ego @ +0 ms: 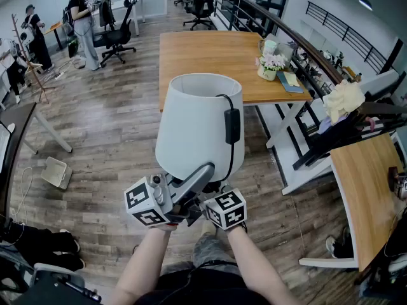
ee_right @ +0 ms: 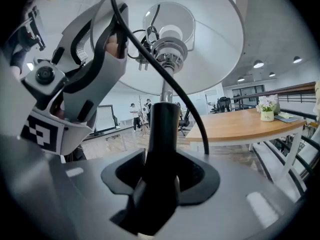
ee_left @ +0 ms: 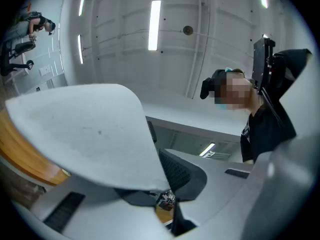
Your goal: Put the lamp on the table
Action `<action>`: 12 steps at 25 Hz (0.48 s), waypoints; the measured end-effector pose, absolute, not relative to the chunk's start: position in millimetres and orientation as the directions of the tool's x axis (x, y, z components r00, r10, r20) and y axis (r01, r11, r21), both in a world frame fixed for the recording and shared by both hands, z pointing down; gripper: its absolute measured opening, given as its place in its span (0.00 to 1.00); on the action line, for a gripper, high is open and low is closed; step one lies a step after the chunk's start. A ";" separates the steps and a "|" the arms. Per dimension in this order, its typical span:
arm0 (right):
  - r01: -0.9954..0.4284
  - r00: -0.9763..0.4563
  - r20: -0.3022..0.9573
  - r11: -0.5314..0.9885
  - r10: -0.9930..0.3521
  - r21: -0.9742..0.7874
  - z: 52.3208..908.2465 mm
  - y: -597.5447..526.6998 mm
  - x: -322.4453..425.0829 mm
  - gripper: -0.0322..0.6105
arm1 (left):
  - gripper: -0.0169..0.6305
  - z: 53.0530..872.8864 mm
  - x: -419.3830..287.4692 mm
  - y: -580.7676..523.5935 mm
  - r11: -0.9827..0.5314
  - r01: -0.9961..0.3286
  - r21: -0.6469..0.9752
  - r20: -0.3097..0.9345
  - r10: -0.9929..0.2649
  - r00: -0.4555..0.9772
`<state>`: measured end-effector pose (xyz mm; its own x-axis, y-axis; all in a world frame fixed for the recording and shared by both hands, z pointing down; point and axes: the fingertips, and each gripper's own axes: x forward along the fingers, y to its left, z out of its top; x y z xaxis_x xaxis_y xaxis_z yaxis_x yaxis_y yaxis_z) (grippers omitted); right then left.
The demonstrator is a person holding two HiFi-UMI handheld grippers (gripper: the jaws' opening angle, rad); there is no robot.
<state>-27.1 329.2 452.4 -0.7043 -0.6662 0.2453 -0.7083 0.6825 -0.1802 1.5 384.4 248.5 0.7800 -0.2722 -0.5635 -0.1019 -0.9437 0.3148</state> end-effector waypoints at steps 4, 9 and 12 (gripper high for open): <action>-0.700 -0.711 0.252 0.693 -0.656 -0.171 449.9 284.9 -15.7 0.35 | 0.06 245.6 9.9 338.2 -0.941 -0.113 0.318 -0.577 -0.287 0.765; -0.690 -0.721 0.249 0.703 -0.646 -0.174 447.4 234.3 -2.1 0.35 | 0.06 243.5 25.3 287.6 -0.940 -0.126 0.317 -0.572 -0.296 0.765; -0.675 -0.736 0.243 0.715 -0.632 -0.182 446.8 209.1 1.4 0.35 | 0.06 243.1 32.1 263.0 -0.939 -0.145 0.311 -0.565 -0.305 0.767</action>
